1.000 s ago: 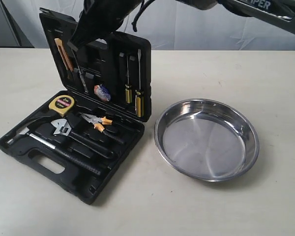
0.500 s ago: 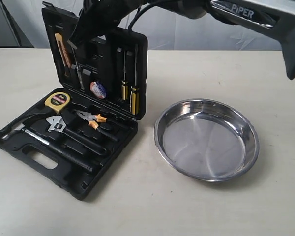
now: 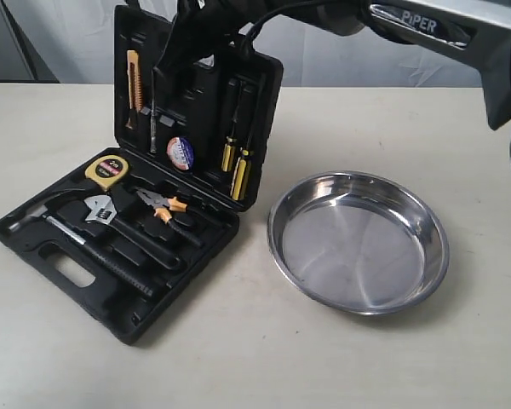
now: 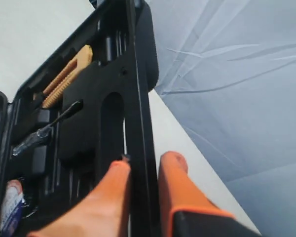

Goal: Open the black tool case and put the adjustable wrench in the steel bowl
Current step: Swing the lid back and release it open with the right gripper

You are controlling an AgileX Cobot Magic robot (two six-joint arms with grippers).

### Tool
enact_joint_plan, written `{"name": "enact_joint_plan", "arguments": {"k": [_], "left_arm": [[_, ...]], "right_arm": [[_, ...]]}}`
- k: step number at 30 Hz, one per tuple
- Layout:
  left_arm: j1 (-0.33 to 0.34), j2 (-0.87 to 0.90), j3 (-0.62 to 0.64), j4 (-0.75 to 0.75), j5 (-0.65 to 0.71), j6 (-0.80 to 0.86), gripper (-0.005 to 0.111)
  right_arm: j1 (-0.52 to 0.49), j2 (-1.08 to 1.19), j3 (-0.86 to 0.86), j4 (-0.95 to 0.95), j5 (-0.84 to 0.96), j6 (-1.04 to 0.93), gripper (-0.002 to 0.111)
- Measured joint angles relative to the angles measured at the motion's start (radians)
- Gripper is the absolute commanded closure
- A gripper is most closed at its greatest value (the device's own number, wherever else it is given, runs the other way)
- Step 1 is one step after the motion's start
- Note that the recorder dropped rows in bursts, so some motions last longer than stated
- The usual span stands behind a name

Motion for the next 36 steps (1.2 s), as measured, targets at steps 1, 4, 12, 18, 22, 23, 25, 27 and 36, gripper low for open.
{"name": "enact_joint_plan", "arguments": {"k": [1, 4, 12, 18, 22, 23, 25, 27, 36], "left_arm": [[0.000, 0.000, 0.000, 0.000, 0.000, 0.000, 0.107], [0.000, 0.000, 0.000, 0.000, 0.000, 0.000, 0.107], [0.000, 0.000, 0.000, 0.000, 0.000, 0.000, 0.107], [0.000, 0.000, 0.000, 0.000, 0.000, 0.000, 0.107], [0.000, 0.000, 0.000, 0.000, 0.000, 0.000, 0.107], [0.000, 0.000, 0.000, 0.000, 0.000, 0.000, 0.107], [0.000, 0.000, 0.000, 0.000, 0.000, 0.000, 0.107], [0.000, 0.000, 0.000, 0.000, 0.000, 0.000, 0.107], [0.000, 0.000, 0.000, 0.000, 0.000, 0.000, 0.107]], "right_arm": [[-0.004, 0.004, 0.000, -0.006, 0.000, 0.000, 0.109], [-0.018, 0.010, 0.000, -0.014, 0.004, 0.000, 0.109], [-0.048, 0.032, 0.009, -0.038, 0.008, 0.000, 0.102], [-0.059, 0.047, 0.011, -0.045, 0.006, 0.000, 0.070], [-0.059, 0.051, 0.017, -0.060, 0.008, 0.012, 0.060], [-0.059, 0.053, 0.017, -0.065, 0.010, 0.020, 0.059], [-0.059, 0.055, 0.017, -0.086, 0.020, 0.039, 0.059], [-0.059, 0.055, 0.018, -0.116, 0.030, 0.060, 0.059], [-0.055, 0.007, 0.018, -0.153, 0.092, 0.211, 0.079]]}}
